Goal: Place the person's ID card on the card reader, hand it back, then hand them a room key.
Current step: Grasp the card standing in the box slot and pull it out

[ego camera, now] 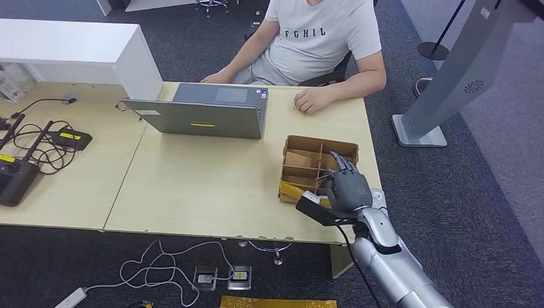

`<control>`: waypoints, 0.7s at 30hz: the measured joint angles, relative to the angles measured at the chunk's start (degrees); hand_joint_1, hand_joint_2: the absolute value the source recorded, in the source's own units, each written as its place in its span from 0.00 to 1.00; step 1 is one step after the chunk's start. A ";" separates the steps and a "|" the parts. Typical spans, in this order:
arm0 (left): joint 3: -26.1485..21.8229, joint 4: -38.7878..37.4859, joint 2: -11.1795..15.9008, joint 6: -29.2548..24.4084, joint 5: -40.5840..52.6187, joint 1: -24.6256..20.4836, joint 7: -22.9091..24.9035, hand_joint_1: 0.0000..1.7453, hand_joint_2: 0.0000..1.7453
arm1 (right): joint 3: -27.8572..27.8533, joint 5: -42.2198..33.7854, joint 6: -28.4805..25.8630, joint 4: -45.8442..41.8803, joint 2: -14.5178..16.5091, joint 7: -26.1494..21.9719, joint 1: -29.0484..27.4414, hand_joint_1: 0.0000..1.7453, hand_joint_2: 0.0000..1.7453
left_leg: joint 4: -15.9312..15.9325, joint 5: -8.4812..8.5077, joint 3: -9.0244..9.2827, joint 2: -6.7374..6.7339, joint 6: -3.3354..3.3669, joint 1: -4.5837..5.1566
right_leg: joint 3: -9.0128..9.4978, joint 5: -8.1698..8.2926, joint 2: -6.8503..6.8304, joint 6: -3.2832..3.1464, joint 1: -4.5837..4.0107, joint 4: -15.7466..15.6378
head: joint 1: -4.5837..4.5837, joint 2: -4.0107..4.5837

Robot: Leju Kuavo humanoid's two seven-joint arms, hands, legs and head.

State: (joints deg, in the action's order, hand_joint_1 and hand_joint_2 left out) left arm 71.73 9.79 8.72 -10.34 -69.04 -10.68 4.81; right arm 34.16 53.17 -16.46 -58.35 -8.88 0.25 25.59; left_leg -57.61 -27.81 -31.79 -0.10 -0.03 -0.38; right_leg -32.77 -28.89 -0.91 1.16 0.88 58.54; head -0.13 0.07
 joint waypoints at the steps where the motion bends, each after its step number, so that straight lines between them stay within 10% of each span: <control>1: 0.00 0.00 0.00 0.00 -0.01 0.00 0.00 0.00 0.00 | 0.00 0.03 -0.12 0.23 0.07 -0.04 0.10 1.00 1.00 | 0.00 0.01 0.00 0.00 -0.01 0.00 | 0.00 0.00 0.00 0.00 0.00 0.00 | 0.00 0.00; 21: 0.08 0.00 0.01 -0.35 -0.05 -0.02 0.00 0.00 0.00 | -0.82 0.98 -5.31 2.16 -0.01 -1.10 5.48 1.00 1.00 | -0.01 0.06 0.00 -0.01 -0.04 0.00 | -0.02 0.07 0.04 -0.04 0.00 0.00 | 0.00 -0.01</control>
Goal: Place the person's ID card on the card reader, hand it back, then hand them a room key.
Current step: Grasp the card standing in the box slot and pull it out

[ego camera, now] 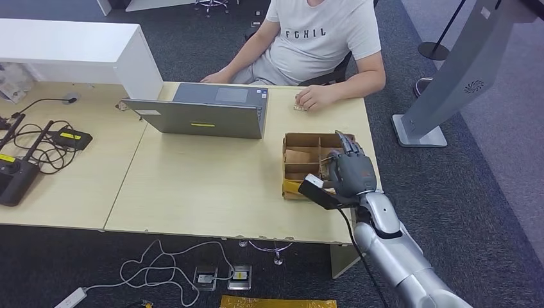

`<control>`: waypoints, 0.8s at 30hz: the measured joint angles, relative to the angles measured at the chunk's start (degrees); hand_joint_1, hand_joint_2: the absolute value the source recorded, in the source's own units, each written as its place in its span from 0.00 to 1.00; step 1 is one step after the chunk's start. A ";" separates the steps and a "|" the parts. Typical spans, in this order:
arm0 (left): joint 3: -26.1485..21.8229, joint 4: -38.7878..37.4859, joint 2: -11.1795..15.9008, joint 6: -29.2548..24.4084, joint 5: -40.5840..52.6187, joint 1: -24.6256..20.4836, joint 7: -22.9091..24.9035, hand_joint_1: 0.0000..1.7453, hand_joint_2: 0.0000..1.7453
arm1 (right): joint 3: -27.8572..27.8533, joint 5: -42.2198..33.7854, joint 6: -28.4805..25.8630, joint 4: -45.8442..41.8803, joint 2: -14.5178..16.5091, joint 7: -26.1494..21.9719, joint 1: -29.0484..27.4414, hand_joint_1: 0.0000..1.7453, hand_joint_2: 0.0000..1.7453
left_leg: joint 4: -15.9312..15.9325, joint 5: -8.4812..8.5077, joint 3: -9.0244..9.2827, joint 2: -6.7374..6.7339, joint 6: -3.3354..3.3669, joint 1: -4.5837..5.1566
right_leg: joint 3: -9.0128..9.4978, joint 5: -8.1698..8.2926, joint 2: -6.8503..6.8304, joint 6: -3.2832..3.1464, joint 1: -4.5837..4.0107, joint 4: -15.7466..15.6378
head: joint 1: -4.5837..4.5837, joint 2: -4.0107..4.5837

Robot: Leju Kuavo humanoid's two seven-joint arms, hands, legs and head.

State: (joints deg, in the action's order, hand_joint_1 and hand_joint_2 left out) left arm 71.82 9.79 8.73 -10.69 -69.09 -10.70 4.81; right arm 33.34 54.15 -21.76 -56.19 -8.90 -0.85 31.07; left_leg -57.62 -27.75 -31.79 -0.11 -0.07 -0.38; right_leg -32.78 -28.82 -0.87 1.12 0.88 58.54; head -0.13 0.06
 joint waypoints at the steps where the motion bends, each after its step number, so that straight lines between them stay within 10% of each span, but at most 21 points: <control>1: 0.01 0.00 0.01 -0.05 -0.01 0.01 0.00 0.00 0.00 | -0.26 0.11 -0.06 -0.51 -0.27 -0.01 0.72 1.00 1.00 | 0.00 0.01 0.00 0.00 0.00 0.00 | 0.00 0.00 0.00 0.00 0.00 0.00 | 0.00 0.00; 24: 0.11 0.00 0.01 0.35 0.97 -0.33 0.82 0.00 0.00 | -3.99 5.00 -2.58 -7.59 -3.31 -1.15 7.31 1.00 1.00 | 0.00 0.01 -0.04 0.01 0.00 0.00 | -0.01 0.00 -0.02 0.00 0.00 0.00 | 0.00 0.01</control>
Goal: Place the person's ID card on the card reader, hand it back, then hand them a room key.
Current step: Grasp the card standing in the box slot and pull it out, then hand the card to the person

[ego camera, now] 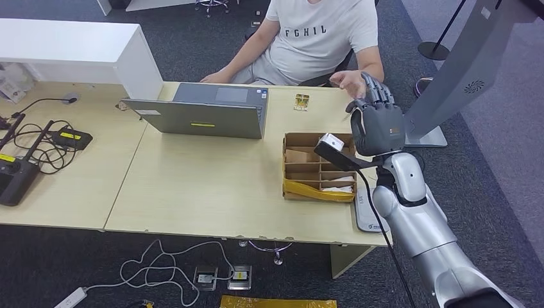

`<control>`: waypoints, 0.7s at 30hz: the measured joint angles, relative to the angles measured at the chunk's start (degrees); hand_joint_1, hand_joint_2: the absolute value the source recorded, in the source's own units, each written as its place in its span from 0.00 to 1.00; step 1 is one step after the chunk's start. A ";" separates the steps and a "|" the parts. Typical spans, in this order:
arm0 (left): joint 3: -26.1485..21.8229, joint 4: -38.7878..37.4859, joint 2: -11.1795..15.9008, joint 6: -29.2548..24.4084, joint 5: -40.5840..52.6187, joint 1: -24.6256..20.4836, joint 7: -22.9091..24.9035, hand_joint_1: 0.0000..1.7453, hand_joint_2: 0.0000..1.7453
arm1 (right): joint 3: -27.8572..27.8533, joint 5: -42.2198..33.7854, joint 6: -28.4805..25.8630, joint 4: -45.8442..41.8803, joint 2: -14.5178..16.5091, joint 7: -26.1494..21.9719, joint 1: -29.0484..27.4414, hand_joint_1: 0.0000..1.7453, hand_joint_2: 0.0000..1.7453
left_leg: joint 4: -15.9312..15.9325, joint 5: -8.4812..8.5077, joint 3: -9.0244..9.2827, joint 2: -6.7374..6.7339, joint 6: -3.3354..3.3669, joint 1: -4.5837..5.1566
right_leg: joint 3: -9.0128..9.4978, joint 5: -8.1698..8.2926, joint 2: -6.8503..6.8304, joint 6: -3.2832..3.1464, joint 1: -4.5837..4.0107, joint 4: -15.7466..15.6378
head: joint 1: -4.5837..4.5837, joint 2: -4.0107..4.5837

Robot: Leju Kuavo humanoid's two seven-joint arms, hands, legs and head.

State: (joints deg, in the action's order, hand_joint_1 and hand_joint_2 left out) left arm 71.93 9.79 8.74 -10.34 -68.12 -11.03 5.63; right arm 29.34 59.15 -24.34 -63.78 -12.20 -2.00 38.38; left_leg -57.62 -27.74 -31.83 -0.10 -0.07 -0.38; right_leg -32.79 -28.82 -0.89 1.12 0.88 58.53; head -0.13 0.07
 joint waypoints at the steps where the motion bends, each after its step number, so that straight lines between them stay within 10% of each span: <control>1: 0.00 0.00 0.00 0.01 0.04 -0.09 0.11 0.00 0.00 | 0.01 0.02 -0.28 0.73 0.02 -0.21 0.42 1.00 1.00 | 0.00 0.00 0.00 0.00 0.00 0.00 | 0.00 0.00 -0.01 0.00 0.00 0.00 | 0.00 0.00; 19: 0.17 0.00 -0.09 0.07 0.63 -0.73 0.58 0.00 0.00 | 0.08 0.20 -4.51 13.79 1.96 -1.84 4.46 1.00 1.00 | 0.00 0.01 -0.05 0.03 0.00 0.00 | -0.02 0.00 -0.04 0.00 0.00 0.01 | 0.01 -0.01; 21: 0.17 0.00 -0.09 0.13 0.64 -0.77 0.58 0.00 0.00 | 0.08 -0.21 -5.82 15.02 1.99 -2.20 4.81 0.61 1.00 | 0.00 0.01 -0.05 0.03 0.00 0.00 | -0.01 0.00 -0.04 0.00 0.00 0.01 | 0.01 -0.01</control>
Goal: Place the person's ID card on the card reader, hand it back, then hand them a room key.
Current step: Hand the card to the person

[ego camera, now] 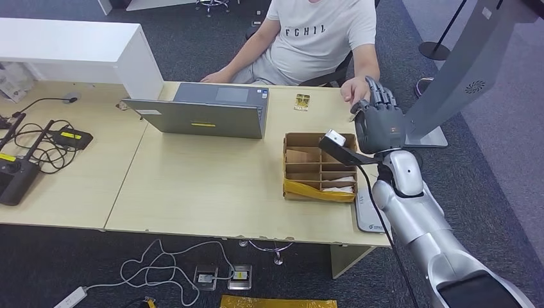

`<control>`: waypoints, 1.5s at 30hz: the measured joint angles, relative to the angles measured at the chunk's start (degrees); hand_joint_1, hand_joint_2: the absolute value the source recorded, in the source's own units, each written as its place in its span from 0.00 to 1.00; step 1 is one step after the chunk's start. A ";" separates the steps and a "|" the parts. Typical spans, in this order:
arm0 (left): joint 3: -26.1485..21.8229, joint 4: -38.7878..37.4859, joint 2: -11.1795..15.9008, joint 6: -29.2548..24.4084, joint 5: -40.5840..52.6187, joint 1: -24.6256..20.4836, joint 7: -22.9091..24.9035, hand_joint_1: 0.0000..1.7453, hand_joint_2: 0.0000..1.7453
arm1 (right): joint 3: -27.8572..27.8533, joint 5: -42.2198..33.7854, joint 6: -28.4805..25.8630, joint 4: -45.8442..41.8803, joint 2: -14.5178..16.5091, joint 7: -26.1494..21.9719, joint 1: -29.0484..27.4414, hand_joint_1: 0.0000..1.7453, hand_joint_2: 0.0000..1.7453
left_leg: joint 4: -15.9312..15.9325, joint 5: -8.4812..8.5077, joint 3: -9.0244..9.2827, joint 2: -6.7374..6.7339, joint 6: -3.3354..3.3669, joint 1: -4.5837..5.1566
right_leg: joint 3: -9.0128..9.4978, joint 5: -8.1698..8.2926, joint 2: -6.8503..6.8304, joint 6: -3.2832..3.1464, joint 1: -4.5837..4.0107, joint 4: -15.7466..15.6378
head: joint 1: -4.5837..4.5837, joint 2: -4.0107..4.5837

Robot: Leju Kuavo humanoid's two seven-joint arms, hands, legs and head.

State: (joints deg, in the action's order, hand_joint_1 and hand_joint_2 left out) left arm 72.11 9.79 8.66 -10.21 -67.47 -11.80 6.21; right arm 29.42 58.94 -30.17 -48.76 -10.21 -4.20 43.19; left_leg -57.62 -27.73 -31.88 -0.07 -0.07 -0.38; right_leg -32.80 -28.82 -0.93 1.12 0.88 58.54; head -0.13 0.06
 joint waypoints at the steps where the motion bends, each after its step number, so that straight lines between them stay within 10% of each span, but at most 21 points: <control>1: 0.00 0.00 0.00 0.04 -0.01 -0.02 0.00 0.00 0.00 | 0.00 -0.10 -0.63 0.67 0.03 -0.17 0.23 0.36 1.00 | 0.00 0.00 0.00 0.00 0.00 0.00 | 0.00 0.00 0.00 0.00 0.00 0.00 | -0.01 0.01; 3: 0.00 0.00 0.00 0.10 -0.01 -0.09 0.00 0.00 0.00 | 0.00 -0.16 -2.06 2.10 0.16 -0.39 0.72 0.00 1.00 | 0.00 0.00 0.01 0.00 0.00 0.00 | 0.00 0.00 0.01 0.00 0.00 0.00 | -0.01 0.01; 26: 0.04 0.00 -0.15 0.48 -0.20 -0.60 -0.28 0.00 0.00 | -3.29 -2.86 -8.25 9.87 -0.17 -3.17 2.91 0.00 1.00 | -0.02 0.00 0.03 0.00 0.00 0.00 | -0.02 0.00 0.01 0.00 0.00 0.00 | -0.01 0.01; 45: 0.04 0.00 -0.08 0.63 -0.99 0.44 -1.04 0.00 0.00 | -11.44 -1.20 -4.66 14.89 -17.51 -3.63 12.50 0.00 1.00 | -0.06 0.01 -0.02 0.11 0.01 0.06 | -0.08 0.03 -0.07 0.03 0.06 -0.02 | -0.01 0.00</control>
State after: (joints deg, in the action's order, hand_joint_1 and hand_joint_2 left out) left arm 72.15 9.79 8.57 -9.58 -68.46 -11.36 5.17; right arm 17.98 57.73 -34.83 -33.87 -27.73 -7.84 55.69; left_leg -57.69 -27.72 -31.89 0.04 -0.06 -0.31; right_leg -32.88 -28.80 -1.01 1.15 0.94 58.52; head -0.14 0.06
